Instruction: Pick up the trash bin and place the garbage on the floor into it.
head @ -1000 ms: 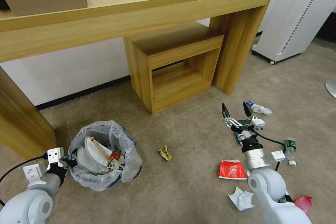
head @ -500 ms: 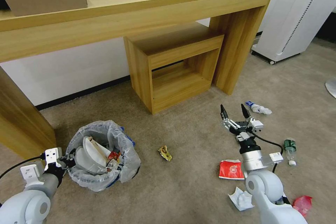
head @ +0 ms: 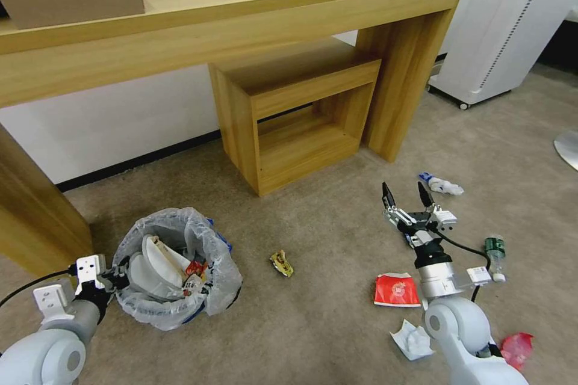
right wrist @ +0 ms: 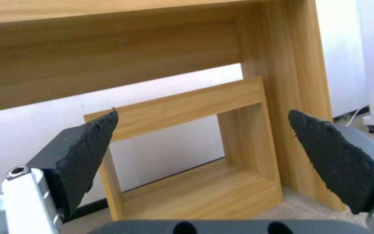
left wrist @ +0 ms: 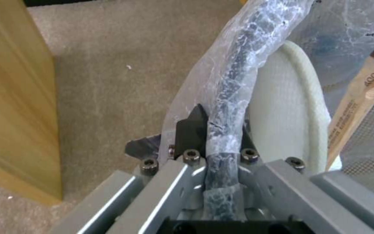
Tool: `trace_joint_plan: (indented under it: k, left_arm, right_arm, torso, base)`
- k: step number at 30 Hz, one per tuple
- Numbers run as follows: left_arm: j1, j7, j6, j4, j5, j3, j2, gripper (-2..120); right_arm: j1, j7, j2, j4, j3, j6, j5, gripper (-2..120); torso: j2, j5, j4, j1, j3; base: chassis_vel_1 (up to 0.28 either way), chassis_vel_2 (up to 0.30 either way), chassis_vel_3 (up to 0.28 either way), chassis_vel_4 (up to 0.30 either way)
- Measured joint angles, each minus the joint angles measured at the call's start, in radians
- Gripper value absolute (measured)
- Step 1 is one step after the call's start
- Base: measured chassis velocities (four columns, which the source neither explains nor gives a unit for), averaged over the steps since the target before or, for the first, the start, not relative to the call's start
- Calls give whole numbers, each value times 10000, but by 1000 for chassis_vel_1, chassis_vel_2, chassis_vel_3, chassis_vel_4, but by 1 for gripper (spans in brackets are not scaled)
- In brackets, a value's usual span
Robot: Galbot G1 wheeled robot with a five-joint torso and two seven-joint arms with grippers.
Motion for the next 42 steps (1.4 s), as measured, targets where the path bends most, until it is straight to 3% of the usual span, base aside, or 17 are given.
trace_joint_plan:
  k: [42]
  left_arm:
    - [-171,-29,-14,332,-32,-10,-56,0]
  right_arm:
    - [145,61,15,-415,-285,-257,-198,100]
  torso:
    - [0,0,2,0,0]
  base:
    - [-6,4,4,-5]
